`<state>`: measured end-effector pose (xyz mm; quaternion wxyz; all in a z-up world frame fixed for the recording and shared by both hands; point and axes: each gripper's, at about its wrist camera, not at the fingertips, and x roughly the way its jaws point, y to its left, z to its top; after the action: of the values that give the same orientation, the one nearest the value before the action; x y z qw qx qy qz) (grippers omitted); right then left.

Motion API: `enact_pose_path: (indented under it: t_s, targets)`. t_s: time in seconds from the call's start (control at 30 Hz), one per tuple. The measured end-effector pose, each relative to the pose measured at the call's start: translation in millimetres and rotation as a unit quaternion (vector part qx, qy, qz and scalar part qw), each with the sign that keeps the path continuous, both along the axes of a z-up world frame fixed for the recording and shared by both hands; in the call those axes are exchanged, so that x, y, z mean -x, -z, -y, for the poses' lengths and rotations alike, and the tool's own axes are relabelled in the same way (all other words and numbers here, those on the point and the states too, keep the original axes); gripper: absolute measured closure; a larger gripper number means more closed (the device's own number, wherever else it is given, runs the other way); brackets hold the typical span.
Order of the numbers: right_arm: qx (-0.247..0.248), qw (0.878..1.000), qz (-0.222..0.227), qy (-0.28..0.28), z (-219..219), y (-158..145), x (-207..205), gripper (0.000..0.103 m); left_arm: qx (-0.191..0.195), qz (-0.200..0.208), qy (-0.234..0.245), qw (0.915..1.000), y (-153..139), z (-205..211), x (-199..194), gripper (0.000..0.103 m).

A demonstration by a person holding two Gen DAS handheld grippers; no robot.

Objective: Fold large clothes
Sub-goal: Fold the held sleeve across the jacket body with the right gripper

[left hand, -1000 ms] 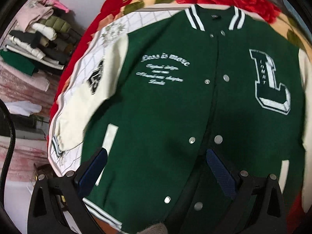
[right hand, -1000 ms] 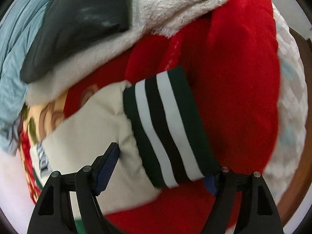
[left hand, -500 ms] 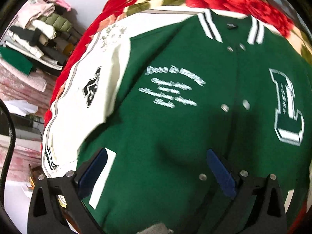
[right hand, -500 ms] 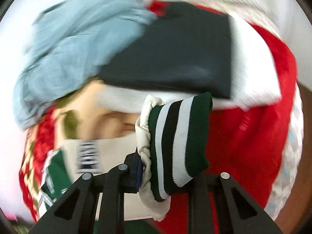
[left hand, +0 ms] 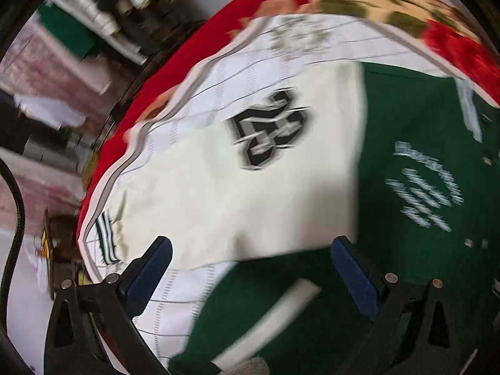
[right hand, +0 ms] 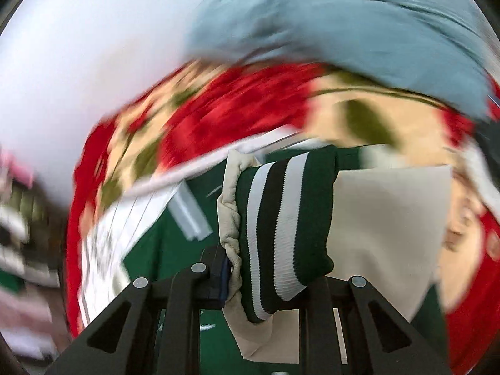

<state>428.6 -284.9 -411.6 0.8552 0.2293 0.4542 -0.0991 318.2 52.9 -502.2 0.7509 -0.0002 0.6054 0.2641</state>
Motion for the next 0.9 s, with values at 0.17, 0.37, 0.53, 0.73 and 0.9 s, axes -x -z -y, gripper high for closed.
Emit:
enact_pose_path:
  t_s: [0.17, 0.37, 0.53, 0.73, 0.9]
  targets:
    - [0.077, 0.982, -0.06, -0.161, -164.7, 63.2, -43.2, 0.082, -0.005, -0.016, -0.042, 0.999, 17.5, -51.1, 14.5, 0.0]
    - [0.065, 0.949, -0.14, -0.275, -230.6, 130.7, -35.9, 0.051, 0.014, -0.032, -0.097, 0.9946, 27.4, -103.8, 44.5, 0.0]
    - [-0.058, 0.954, -0.076, -0.285, -209.5, 84.1, 3.2, 0.032, 0.092, -0.025, -0.167, 0.9814, 21.9, -140.8, 86.7, 0.0]
    - [-0.078, 0.967, -0.098, -0.222, -146.1, 65.2, 50.5, 0.032, 0.186, 0.002, -0.261, 0.9472, 44.2, -189.0, 128.4, 0.0]
    - [-0.074, 0.967, -0.15, -0.19, -104.5, 94.8, 68.4, 0.032, 0.259, 0.037, -0.358, 0.8961, 83.1, -230.6, 140.7, 0.0]
